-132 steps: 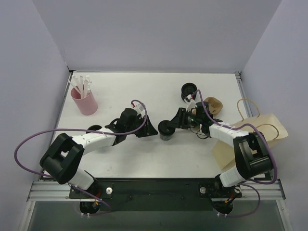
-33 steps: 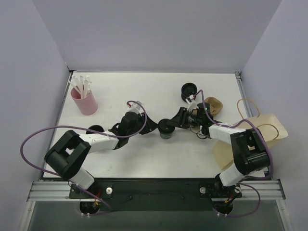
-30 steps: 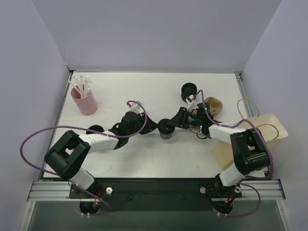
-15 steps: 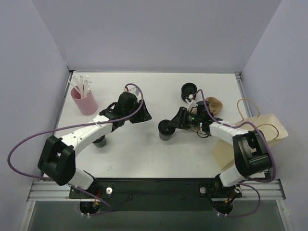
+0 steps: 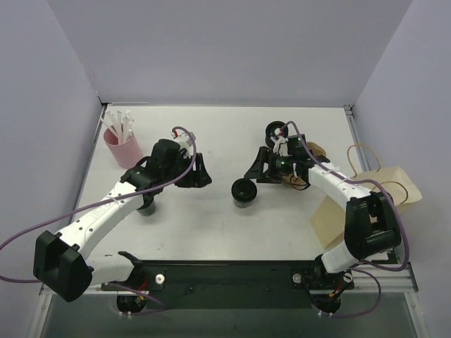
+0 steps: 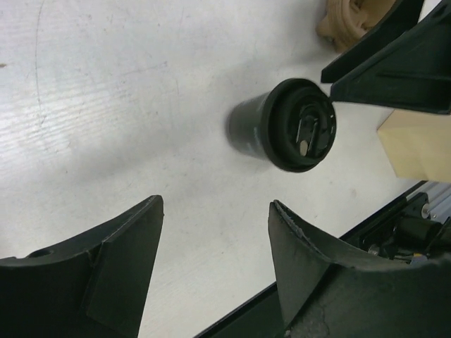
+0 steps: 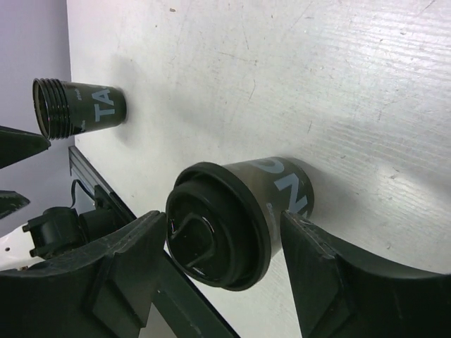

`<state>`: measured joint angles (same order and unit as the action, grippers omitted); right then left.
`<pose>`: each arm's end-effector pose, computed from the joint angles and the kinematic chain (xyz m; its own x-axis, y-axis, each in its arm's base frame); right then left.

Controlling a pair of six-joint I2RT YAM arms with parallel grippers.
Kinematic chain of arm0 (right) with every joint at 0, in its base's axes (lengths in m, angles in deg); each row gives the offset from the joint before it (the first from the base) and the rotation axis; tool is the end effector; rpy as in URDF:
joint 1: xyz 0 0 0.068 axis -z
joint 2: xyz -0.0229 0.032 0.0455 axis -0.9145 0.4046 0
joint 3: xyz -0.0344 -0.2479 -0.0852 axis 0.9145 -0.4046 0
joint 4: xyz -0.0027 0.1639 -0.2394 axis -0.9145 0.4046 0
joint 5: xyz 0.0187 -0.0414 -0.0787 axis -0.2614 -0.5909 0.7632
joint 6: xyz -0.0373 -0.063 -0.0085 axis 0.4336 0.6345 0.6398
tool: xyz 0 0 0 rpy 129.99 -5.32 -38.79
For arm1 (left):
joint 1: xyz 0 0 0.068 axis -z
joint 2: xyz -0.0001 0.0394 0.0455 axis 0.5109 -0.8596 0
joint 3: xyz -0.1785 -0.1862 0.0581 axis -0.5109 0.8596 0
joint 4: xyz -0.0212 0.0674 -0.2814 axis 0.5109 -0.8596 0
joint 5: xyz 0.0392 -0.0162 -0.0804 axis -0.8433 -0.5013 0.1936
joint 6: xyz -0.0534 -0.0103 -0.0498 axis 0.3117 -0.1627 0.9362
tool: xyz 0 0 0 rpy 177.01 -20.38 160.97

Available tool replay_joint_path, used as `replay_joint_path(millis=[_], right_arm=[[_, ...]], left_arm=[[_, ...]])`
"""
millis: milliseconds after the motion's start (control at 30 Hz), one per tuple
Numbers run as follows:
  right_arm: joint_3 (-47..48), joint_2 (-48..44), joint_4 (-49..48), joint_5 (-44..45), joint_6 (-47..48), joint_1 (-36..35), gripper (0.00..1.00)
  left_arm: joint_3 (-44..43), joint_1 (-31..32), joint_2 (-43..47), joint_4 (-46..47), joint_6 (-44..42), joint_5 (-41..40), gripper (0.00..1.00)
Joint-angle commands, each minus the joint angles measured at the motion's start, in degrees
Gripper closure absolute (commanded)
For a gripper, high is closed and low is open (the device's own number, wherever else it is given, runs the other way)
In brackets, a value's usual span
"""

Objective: Pack the takeout coffee

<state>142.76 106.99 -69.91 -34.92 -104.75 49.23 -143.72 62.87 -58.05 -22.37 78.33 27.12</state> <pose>0.3400 0.1472 0.1946 -0.8298 0.1119 -0.5467 -0.4069 0.5491 0.7300 0.2704 -0.1823 0.2674 -0.7675 -0.0954 -0.6340 0.2954 0.8251 -0.4817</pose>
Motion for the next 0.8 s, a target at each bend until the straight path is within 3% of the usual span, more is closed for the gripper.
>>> replay_joint_path(millis=[0,133,200,433,667,767], right_arm=[[4.1,-4.4,8.9,3.8,2.8,0.3,0.33],[8.3,-8.2,19.0,13.1,7.1,-2.0,0.33],[9.6,-10.8,21.5,19.9,9.7,-5.4,0.32],[10.3,-12.7,23.9,28.8,14.2,-13.2,0.21],[12.7,-8.0,24.1,31.4,17.7,-18.2,0.18],[13.5,-6.2,24.1,31.6,19.1,-20.4,0.13]], left_arm=[[1.3,-0.4,3.5,-4.1,-5.0,1.4,0.22],[4.7,-0.2,9.0,-5.5,-7.7,3.0,0.05],[8.5,-0.1,11.9,-5.3,-8.5,4.3,0.03],[11.7,5.7,22.3,-5.0,-9.7,-2.0,0.03],[10.3,6.5,22.8,-7.5,-10.6,-6.7,0.03],[10.9,6.6,23.6,-7.5,-10.6,-7.1,0.03]])
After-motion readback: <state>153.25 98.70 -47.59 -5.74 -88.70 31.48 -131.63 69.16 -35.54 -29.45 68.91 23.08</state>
